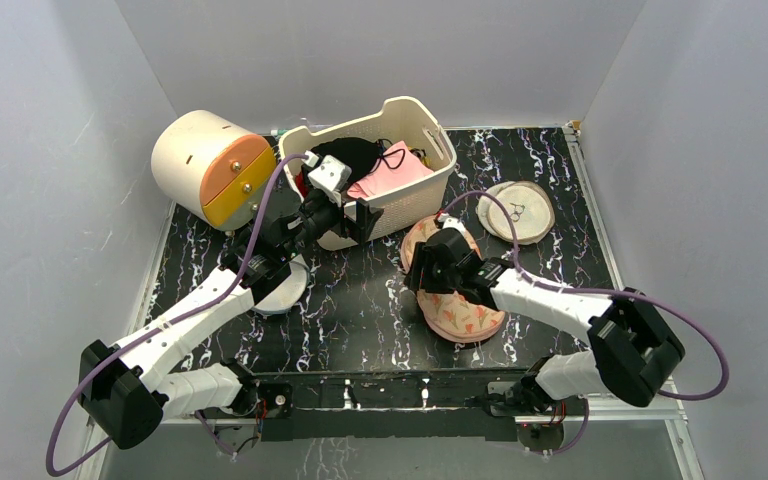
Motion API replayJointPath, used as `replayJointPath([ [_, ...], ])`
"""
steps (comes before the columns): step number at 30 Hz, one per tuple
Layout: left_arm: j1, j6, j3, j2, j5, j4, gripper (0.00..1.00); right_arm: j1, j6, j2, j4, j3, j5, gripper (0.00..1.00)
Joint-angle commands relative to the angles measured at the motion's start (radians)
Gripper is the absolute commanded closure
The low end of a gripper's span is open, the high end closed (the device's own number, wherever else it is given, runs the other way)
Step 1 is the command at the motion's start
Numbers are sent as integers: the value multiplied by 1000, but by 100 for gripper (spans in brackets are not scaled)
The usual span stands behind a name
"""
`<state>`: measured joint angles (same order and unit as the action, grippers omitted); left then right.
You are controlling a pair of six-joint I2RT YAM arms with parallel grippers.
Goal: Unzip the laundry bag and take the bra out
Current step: Close the laundry bag at the center of the board.
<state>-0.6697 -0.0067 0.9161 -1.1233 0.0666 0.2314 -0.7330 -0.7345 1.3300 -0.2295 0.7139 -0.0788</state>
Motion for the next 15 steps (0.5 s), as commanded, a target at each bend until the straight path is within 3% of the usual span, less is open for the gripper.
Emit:
replayJointPath([
  [1,-4,14,-1,5,-5,22,2,-4,27,-65,43,41,105,41],
  [4,-4,15,-1,5,-7,22,2,-4,76,-83,40,49,140,32],
  [10,-4,12,-6,4,-9,20,2,30,193,-137,-8,64,54,15],
  [15,-3,9,-13,-16,-89,21,2,210,286,-201,-39,96,113,5],
])
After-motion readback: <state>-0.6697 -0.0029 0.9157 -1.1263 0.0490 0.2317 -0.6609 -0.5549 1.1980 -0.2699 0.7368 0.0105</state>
